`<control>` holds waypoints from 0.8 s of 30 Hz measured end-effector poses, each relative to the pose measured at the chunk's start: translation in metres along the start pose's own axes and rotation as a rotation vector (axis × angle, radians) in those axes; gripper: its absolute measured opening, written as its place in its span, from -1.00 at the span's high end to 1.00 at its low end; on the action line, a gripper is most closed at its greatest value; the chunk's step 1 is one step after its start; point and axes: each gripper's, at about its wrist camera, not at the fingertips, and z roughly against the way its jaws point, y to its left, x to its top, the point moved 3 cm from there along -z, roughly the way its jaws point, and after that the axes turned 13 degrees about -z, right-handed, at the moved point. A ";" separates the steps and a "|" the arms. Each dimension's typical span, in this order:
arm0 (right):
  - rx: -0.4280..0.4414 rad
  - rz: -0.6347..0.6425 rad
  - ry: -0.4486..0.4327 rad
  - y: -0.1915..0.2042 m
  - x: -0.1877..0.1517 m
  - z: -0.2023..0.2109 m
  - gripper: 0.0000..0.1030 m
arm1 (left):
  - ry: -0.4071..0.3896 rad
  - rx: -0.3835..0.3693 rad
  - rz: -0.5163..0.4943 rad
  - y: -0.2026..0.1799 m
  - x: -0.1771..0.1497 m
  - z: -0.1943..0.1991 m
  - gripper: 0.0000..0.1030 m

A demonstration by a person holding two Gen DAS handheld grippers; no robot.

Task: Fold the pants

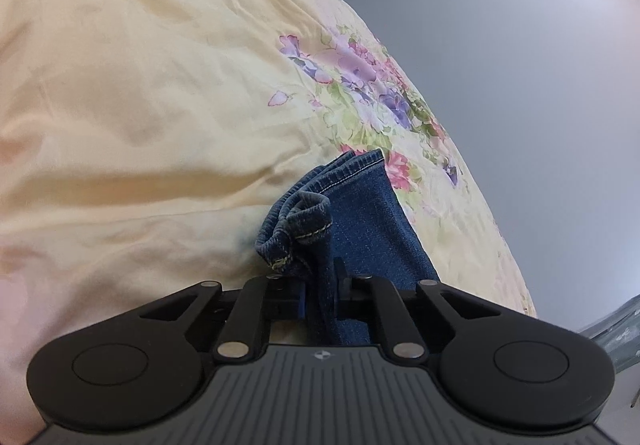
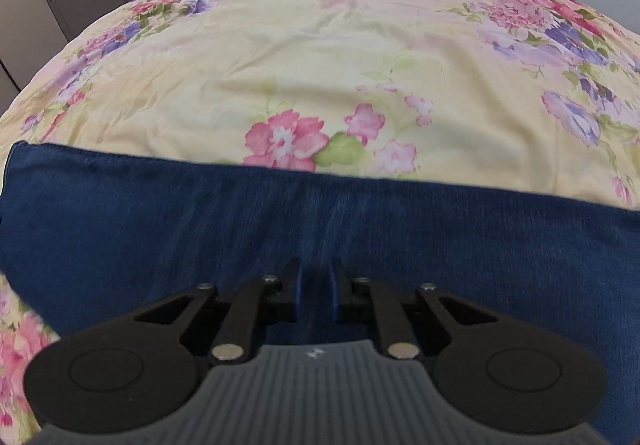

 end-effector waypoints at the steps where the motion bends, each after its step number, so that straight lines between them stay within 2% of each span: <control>1: 0.008 -0.008 0.014 -0.003 -0.011 0.005 1.00 | -0.003 0.008 -0.014 -0.003 0.001 0.001 0.79; 4: 0.010 -0.037 0.046 -0.013 -0.046 0.015 1.00 | -0.005 0.016 -0.032 -0.008 0.003 0.002 0.81; 7: 0.021 -0.052 0.037 -0.020 -0.070 0.024 1.00 | -0.004 0.016 -0.042 -0.010 0.004 0.003 0.82; 14: 0.027 -0.083 0.046 -0.027 -0.078 0.013 1.00 | -0.023 0.025 -0.085 -0.029 0.012 0.012 0.84; 19: 0.061 -0.138 0.079 -0.035 -0.074 0.010 1.00 | -0.079 0.039 -0.204 -0.082 0.026 0.035 0.85; 24: 0.120 -0.176 0.055 -0.047 -0.067 0.033 1.00 | -0.145 0.022 -0.396 -0.175 0.034 0.064 0.89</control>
